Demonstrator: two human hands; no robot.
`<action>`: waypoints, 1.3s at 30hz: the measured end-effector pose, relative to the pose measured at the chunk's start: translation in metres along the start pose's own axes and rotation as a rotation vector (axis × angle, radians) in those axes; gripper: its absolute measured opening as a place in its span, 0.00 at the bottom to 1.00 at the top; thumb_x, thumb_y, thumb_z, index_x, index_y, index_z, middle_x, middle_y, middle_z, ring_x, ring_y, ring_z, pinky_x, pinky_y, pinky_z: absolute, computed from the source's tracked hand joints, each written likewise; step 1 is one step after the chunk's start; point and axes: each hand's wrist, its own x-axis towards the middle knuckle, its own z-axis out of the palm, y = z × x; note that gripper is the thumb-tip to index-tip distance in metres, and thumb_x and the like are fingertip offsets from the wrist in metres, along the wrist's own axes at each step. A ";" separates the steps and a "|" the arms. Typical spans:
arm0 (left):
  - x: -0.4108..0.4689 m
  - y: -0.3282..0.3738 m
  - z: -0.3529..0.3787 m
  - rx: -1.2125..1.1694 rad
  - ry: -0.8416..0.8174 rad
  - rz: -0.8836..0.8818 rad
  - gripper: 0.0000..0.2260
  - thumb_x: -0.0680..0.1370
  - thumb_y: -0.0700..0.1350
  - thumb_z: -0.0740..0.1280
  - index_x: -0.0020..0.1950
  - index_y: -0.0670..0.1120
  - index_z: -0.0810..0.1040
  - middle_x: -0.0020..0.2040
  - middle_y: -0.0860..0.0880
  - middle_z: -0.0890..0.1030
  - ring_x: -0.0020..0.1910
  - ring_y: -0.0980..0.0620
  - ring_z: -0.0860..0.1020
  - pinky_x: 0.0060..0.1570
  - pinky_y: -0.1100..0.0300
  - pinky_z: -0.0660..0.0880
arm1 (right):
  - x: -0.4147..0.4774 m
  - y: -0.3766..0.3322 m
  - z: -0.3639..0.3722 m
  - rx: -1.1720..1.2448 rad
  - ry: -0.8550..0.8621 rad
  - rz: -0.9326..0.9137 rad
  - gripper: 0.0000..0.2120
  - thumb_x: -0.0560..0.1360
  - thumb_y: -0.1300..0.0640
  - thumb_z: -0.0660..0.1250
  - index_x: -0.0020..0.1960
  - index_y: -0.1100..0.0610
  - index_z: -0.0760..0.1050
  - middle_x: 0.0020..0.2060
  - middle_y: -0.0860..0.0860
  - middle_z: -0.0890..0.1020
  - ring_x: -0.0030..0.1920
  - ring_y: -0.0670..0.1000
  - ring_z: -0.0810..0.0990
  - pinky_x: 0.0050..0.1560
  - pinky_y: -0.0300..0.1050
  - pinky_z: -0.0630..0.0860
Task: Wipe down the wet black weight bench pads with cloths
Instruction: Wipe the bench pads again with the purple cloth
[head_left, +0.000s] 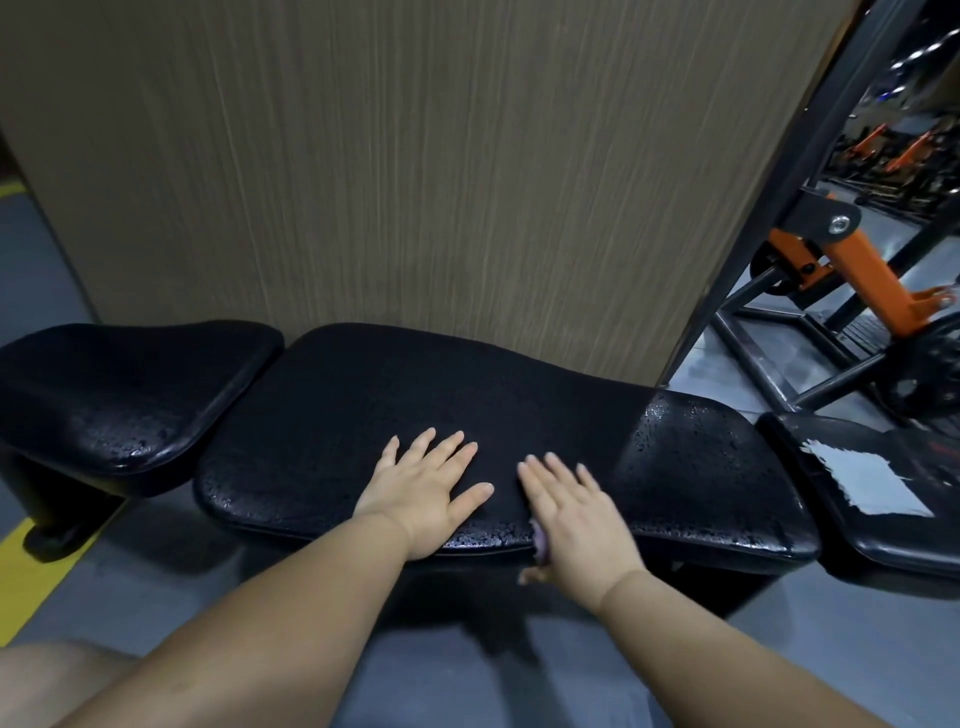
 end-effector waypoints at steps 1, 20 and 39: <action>0.000 0.000 0.000 -0.002 0.001 0.000 0.30 0.80 0.66 0.41 0.80 0.58 0.45 0.80 0.60 0.44 0.78 0.54 0.39 0.76 0.46 0.38 | 0.003 -0.009 0.000 0.001 0.015 -0.034 0.61 0.43 0.31 0.78 0.69 0.60 0.71 0.66 0.52 0.76 0.66 0.53 0.74 0.64 0.56 0.70; 0.003 -0.001 0.002 0.010 0.001 -0.003 0.29 0.80 0.66 0.42 0.80 0.58 0.45 0.80 0.60 0.44 0.78 0.53 0.40 0.76 0.46 0.38 | -0.051 0.092 0.004 -0.051 -0.082 0.358 0.61 0.54 0.27 0.72 0.78 0.54 0.54 0.76 0.47 0.60 0.76 0.49 0.54 0.75 0.53 0.51; 0.001 0.001 -0.002 0.007 -0.010 0.000 0.30 0.80 0.66 0.42 0.80 0.58 0.45 0.80 0.59 0.44 0.78 0.54 0.40 0.76 0.47 0.38 | -0.006 0.029 0.003 -0.013 -0.044 0.031 0.64 0.42 0.26 0.74 0.70 0.59 0.69 0.67 0.51 0.75 0.67 0.53 0.73 0.69 0.53 0.59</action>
